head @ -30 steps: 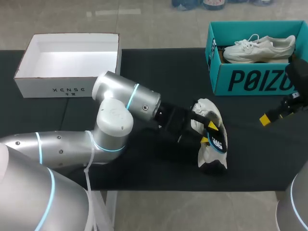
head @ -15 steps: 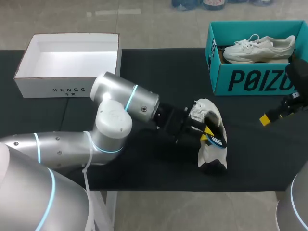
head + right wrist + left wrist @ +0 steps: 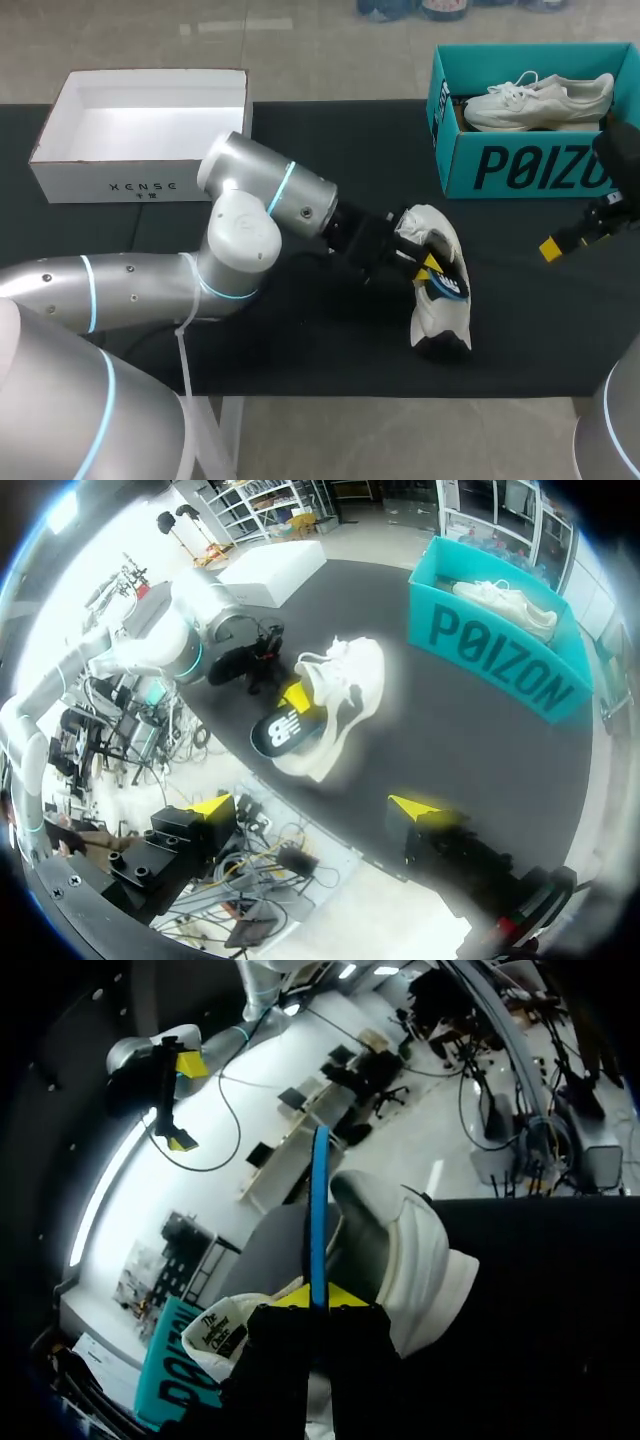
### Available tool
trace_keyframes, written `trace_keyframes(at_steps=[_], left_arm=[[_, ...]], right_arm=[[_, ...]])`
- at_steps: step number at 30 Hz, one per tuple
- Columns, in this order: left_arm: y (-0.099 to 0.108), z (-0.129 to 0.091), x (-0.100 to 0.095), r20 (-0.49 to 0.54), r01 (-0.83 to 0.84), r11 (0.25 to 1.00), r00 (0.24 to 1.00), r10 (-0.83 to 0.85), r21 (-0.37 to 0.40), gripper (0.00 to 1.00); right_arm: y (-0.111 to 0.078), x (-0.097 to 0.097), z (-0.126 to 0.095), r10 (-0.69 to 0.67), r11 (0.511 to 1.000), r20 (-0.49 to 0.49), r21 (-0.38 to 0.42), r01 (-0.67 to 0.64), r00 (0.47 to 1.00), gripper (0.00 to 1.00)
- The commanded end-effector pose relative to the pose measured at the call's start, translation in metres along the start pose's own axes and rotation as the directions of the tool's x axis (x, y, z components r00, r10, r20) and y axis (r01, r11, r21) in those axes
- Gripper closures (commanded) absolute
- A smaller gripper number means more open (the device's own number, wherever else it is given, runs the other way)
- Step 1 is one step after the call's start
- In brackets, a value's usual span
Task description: Take the shoe out of the shoebox, open the shoe tongue, remove and reinsert the insole, then place the shoe into the shoebox
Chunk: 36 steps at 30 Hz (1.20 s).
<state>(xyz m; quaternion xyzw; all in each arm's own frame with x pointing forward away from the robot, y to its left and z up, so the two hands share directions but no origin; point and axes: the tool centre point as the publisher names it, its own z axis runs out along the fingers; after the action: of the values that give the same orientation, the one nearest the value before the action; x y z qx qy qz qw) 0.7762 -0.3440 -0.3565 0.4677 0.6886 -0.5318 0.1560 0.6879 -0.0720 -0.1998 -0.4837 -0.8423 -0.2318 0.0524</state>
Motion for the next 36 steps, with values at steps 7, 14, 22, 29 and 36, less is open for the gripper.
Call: trace_keyframes(at_steps=[7,14,22,29,36], left_arm=[[-0.007,0.002,0.008,-0.004,0.032,0.999,0.999,-0.032,0.014,0.15],[-0.017,-0.012,0.007,0.027,0.033,0.999,0.999,-0.033,-0.019,0.0],[-0.027,-0.017,0.0,0.053,0.015,1.0,0.999,-0.014,-0.024,0.0],[-0.034,-0.005,0.0,0.066,0.02,1.0,0.998,-0.021,0.013,0.22],[-0.034,-0.001,0.0,0.067,0.027,0.999,0.997,-0.029,0.035,0.49]], right_arm=[[-0.001,0.0,0.001,0.0,1.0,0.002,-0.002,0.0,1.0,0.0],[-0.001,0.0,0.001,0.0,1.0,0.002,-0.002,0.0,1.0,0.0],[-0.001,0.0,0.001,0.0,1.0,0.002,-0.002,0.0,1.0,0.0],[-0.001,0.0,0.001,0.0,1.0,0.002,-0.002,0.0,1.0,0.0],[-0.001,0.0,0.001,0.0,1.0,0.002,-0.002,0.0,1.0,0.0]])
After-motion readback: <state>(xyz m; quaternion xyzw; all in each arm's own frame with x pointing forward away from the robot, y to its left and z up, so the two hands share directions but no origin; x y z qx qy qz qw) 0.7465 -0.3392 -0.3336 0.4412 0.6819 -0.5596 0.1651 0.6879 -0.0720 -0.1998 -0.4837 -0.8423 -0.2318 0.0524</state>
